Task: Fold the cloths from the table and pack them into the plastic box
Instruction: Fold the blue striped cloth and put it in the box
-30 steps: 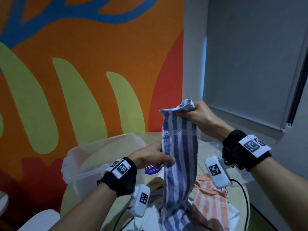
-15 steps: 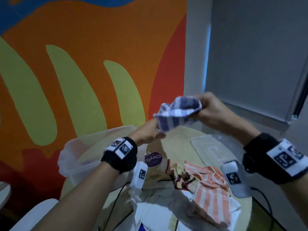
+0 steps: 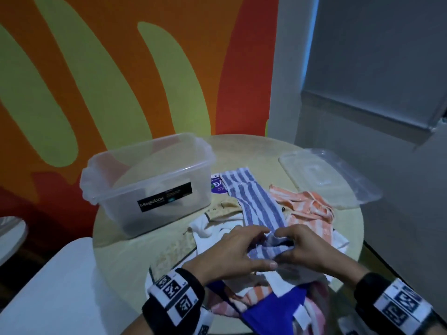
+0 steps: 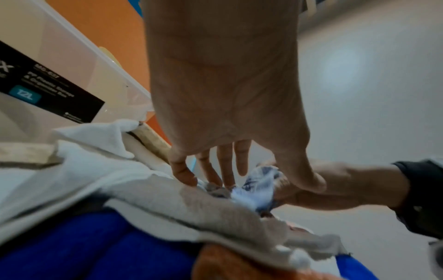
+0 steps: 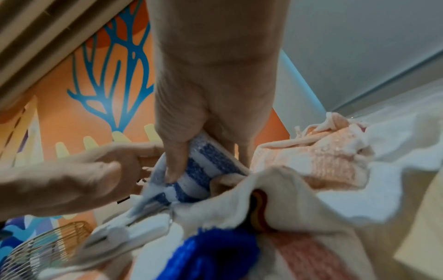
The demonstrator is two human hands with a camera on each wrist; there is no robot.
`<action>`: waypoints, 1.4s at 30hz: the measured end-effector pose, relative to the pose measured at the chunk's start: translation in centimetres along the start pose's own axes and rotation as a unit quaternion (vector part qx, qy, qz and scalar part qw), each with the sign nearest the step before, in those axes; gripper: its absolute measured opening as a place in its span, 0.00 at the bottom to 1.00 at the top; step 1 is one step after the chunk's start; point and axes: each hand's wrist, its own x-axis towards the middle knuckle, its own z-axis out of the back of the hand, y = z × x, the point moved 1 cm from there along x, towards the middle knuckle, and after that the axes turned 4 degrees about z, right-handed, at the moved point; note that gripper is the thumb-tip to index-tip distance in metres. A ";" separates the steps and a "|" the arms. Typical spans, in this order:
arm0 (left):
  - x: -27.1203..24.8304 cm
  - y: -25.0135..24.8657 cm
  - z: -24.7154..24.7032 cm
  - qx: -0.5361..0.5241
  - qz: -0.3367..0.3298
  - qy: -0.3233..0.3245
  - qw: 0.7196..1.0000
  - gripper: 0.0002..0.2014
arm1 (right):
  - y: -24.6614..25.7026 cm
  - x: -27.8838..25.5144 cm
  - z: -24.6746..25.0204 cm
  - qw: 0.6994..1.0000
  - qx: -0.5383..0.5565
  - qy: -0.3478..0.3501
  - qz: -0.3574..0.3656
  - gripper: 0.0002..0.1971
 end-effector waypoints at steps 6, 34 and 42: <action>0.3 -1.2 -1.4 0.105 -0.050 -0.080 0.990 0.47 | 1.5 -1.0 1.8 0.998 0.025 -0.032 0.039 0.09; -0.6 1.5 -3.2 -0.030 0.042 -0.113 0.992 0.06 | -3.1 -2.1 -1.7 0.976 0.203 -0.035 -0.076 0.09; -0.2 1.1 -3.1 0.091 0.043 -0.040 0.994 0.06 | -3.1 -1.0 -2.2 0.991 0.110 -0.027 -0.066 0.08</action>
